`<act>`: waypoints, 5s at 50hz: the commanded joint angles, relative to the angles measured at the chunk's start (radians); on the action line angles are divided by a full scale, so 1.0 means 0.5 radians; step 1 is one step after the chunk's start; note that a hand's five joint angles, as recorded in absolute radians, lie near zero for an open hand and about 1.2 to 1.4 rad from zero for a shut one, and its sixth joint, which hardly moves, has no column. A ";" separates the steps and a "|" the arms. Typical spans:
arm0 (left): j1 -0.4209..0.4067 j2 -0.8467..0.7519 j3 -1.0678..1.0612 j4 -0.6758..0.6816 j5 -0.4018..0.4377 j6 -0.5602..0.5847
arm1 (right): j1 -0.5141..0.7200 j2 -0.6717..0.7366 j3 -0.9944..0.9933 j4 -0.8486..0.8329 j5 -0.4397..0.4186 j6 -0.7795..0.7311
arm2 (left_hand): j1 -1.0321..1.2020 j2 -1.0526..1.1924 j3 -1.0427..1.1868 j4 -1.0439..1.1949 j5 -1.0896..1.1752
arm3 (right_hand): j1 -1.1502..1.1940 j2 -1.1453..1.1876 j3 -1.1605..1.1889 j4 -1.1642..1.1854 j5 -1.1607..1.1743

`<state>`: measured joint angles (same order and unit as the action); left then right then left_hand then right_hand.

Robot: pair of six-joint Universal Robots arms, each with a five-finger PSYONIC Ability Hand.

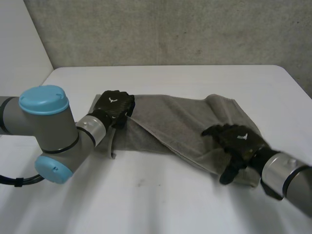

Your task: Fold the towel.

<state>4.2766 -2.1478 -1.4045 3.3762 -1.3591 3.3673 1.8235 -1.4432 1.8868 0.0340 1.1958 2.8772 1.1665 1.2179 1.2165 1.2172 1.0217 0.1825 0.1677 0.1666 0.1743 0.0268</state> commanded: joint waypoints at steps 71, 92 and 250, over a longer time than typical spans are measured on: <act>0.071 -0.036 0.069 -0.101 -0.092 -0.120 | -0.444 0.074 0.169 -0.332 0.078 -0.226 | 0.460 0.357 0.359 0.358 0.400 | 1.127 1.156 1.159 1.143 1.089; 0.071 -0.027 0.042 -0.098 -0.092 -0.120 | -0.466 -0.270 0.258 0.208 0.007 -0.247 | 0.460 0.357 0.359 0.358 0.400 | 0.921 0.950 0.952 0.937 0.883; 0.147 0.546 0.388 -1.568 -0.098 0.659 | -0.628 0.174 -1.359 1.340 0.047 -1.211 | 0.460 0.357 0.359 0.358 0.400 | 2.428 2.457 2.459 2.444 2.390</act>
<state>4.3488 -1.7314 -1.1712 2.5819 -1.4052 3.6845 1.4675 -1.4917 1.1701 0.7106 1.1956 2.3250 1.1667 1.2178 1.2162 1.2171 1.0205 1.3926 1.2136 1.2148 1.2167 1.0341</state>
